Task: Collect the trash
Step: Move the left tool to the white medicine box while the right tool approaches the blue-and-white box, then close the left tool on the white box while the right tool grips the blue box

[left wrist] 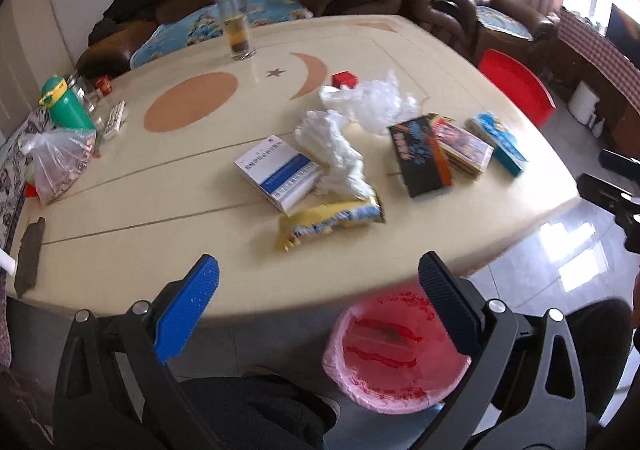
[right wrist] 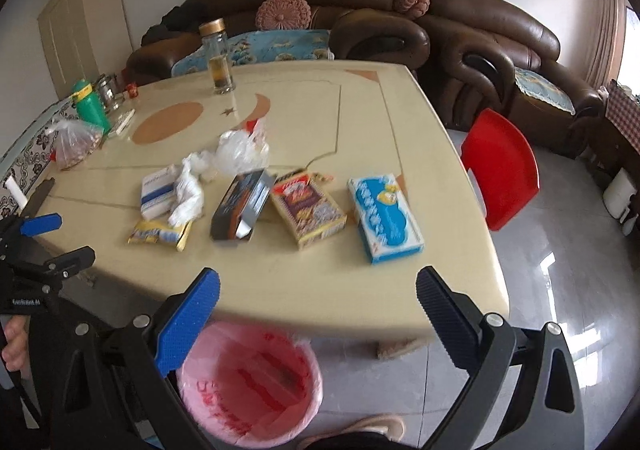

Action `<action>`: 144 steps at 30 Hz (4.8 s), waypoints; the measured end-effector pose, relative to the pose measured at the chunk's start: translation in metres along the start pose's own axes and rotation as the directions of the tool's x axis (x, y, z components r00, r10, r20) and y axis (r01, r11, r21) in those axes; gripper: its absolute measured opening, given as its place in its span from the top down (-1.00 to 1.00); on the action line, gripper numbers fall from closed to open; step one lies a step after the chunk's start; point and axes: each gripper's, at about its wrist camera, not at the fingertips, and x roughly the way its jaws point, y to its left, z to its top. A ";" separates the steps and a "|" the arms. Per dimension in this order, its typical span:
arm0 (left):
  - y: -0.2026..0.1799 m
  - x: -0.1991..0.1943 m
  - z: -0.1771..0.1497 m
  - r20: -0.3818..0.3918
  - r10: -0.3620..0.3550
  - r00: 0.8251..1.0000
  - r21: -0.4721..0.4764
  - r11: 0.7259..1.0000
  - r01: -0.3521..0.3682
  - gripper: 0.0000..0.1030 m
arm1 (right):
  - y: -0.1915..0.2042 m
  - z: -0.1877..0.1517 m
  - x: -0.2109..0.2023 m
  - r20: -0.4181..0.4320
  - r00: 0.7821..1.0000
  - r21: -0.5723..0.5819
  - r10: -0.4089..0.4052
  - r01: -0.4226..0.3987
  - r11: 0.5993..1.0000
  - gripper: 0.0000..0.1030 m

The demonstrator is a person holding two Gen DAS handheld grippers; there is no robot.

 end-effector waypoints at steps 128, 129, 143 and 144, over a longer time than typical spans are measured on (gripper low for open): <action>0.056 0.004 0.053 -0.002 0.200 0.980 -0.266 0.945 -0.193 -0.27 | 0.003 0.049 0.027 0.044 0.997 -0.031 -0.057 0.058 0.998 -0.16; 0.055 -0.001 0.050 0.005 0.202 0.979 -0.261 0.946 -0.194 -0.27 | 0.006 0.048 0.020 0.047 0.998 -0.030 -0.051 0.052 0.998 -0.16; 0.024 -0.066 0.008 0.101 0.176 0.979 -0.181 0.971 -0.156 -0.28 | 0.047 0.020 -0.058 0.113 0.993 -0.082 -0.028 0.038 0.996 -0.17; 0.022 -0.070 0.006 0.106 0.175 0.979 -0.177 0.972 -0.154 -0.28 | 0.049 0.018 -0.062 0.117 0.993 -0.086 -0.028 0.039 0.996 -0.17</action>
